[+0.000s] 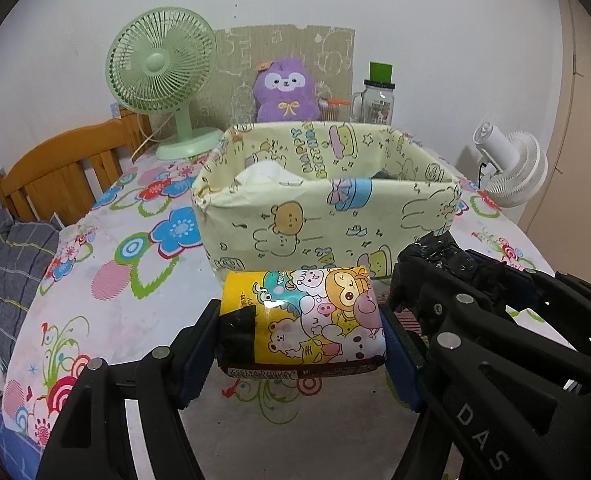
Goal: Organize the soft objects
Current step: 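Lift the tissue pack with the left tool while the right tool carries the black bag over the box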
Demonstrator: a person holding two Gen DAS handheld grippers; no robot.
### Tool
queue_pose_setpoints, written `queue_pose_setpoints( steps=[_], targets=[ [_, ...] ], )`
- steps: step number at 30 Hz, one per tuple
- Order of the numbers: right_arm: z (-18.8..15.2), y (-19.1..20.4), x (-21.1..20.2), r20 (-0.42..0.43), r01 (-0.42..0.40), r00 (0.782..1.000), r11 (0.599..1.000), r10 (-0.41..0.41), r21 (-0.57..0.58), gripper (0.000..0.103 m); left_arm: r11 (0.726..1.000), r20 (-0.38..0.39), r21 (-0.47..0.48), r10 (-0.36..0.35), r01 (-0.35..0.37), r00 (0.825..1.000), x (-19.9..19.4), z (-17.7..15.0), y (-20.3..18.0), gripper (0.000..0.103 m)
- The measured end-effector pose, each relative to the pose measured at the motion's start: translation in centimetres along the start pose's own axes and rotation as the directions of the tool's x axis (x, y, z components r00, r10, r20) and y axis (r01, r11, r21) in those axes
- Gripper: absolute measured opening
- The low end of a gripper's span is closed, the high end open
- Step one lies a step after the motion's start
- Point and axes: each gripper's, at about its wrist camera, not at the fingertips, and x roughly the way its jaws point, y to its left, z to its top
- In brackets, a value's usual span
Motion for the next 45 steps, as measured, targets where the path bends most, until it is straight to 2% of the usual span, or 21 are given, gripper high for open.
queue_pose_setpoints(
  steps=[27,45],
  targets=[
    [2.7,0.4,-5.1,0.126,-0.007,0.992,1.0,0.008,-0.014,0.039,1.0,0.128,-0.003,0.01,-0.01,0.992,-4.9,2.5,-0.2,0.076],
    [5.1,0.0,-5.9,0.164,0.001,0.986,1.0,0.003,-0.024,0.039,1.0,0.172,0.022,-0.006,0.003,0.985,-5.6,5.0,-0.6,0.076]
  ],
)
